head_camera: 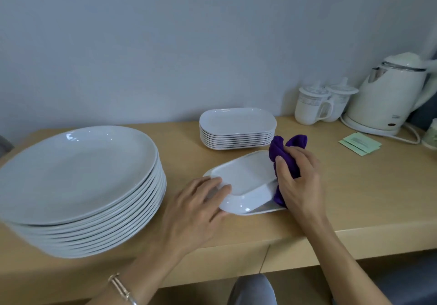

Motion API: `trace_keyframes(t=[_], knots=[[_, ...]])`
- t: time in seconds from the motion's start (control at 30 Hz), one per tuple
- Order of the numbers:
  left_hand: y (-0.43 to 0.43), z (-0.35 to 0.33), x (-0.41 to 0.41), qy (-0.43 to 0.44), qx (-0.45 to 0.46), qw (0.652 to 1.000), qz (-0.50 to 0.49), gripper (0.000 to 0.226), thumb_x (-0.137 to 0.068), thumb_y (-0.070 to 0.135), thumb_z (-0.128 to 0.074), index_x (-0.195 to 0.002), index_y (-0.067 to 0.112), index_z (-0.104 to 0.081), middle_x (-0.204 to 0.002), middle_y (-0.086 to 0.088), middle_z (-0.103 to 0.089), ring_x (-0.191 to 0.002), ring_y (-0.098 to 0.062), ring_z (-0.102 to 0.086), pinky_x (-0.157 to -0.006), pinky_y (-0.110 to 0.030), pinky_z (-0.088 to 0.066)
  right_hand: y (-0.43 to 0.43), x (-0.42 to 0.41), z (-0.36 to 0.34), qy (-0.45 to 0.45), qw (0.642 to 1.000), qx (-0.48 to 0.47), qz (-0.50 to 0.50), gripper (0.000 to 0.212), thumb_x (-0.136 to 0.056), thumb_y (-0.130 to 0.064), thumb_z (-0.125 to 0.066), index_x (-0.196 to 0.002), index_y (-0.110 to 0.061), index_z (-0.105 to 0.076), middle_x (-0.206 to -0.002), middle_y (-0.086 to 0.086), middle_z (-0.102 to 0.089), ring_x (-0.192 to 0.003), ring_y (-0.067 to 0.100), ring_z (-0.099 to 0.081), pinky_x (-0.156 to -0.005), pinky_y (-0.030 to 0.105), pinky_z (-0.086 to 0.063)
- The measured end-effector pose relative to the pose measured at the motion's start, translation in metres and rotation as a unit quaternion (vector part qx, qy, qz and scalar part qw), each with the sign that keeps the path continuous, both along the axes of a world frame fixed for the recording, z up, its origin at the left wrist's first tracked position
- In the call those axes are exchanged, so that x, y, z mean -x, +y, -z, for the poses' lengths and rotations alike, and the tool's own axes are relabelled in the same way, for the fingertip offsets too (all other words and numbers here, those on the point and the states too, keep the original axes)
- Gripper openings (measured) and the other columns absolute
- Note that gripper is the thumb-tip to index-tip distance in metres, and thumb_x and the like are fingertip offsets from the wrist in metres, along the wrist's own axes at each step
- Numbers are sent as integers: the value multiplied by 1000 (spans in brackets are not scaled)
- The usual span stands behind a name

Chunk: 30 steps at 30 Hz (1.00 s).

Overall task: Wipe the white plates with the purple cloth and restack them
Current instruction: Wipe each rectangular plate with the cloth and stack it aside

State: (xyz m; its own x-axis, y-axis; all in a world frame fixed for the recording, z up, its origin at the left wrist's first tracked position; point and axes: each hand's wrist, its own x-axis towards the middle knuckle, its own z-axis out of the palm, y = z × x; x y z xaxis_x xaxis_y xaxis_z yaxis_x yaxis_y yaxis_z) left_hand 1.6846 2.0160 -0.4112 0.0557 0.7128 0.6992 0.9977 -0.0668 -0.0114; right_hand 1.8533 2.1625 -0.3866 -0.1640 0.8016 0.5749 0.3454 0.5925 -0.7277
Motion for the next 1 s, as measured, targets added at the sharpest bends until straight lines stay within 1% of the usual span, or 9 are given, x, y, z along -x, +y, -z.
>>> trace_keyframes(t=[0.17, 0.27, 0.33, 0.43, 0.53, 0.67, 0.8, 0.9, 1.0], knots=[[6, -22, 2, -167, -15, 979, -119, 32, -91, 24, -37, -116, 16, -56, -99, -8, -68, -84, -33, -68, -62, -39, -54, -2, -12, 3, 51, 998, 39, -6, 31, -87, -33, -54, -113, -20, -63, -105, -17, -54, -105, 9, -51, -93, 28, -41], [25, -40, -9, -309, 9, 939, -150, 47, -92, 29, -32, -124, 8, -58, -118, -12, -60, -107, -34, -59, -81, -38, -42, -2, -13, 8, 10, 999, 33, -12, 27, -87, -30, -57, -110, -17, -65, -100, -17, -56, -101, 13, -53, -89, 30, -43], [42, -50, -6, -371, -17, 912, -176, 36, -100, 24, -35, -123, 6, -56, -120, -14, -60, -110, -36, -56, -79, -34, -36, 0, -12, 12, -51, 999, 9, -11, 33, -85, -37, -54, -108, -18, -67, -104, -9, -62, -101, 18, -55, -86, 35, -46], [70, -63, 11, -429, -42, 877, -213, 22, -105, 16, -40, -112, 2, -54, -112, -18, -62, -106, -38, -56, -77, -36, -37, 0, -10, 15, -96, 995, -16, 2, 44, -81, -45, -46, -106, -18, -70, -111, -4, -66, -107, 22, -56, -85, 37, -48], [93, -74, 24, -456, -40, 857, -236, 27, -105, 17, -38, -116, -2, -53, -118, -21, -60, -112, -39, -55, -83, -37, -39, -1, -6, 17, -121, 992, -38, 30, 44, -80, -46, -45, -104, -21, -71, -110, -6, -67, -107, 21, -57, -83, 29, -43], [119, -90, 31, -500, -69, 836, -217, 28, -105, 18, -37, -118, -1, -53, -119, -20, -60, -110, -36, -55, -83, -35, -41, 1, -5, 22, -133, 988, -62, 54, 38, -80, -43, -48, -100, -22, -72, -107, -6, -68, -102, 20, -59, -80, 30, -46], [147, -96, 45, -595, -66, 779, -186, 33, -100, 21, -42, -118, -1, -58, -120, -19, -62, -112, -36, -59, -97, -48, -49, 1, -5, 24, -136, 985, -85, 67, 35, -79, -41, -49, -97, -23, -72, -103, -5, -68, -97, 21, -61, -76, 31, -48], [164, -94, 57, -640, -53, 748, -169, 34, -92, 25, -47, -113, 4, -64, -112, -16, -67, -103, -36, -64, -87, -51, -56, 1, -4, 23, -134, 984, -90, 71, 34, -78, -41, -50, -96, -24, -72, -101, -6, -68, -96, 18, -60, -75, 31, -49], [171, -97, 64, -656, -32, 737, -159, 28, -95, 21, -51, -108, 2, -66, -107, -17, -67, -97, -35, -65, -69, -41, -59, 1, -4, 24, -138, 983, -91, 86, 32, -77, -42, -49, -95, -27, -72, -100, -9, -67, -95, 14, -55, -74, 27, -45]])
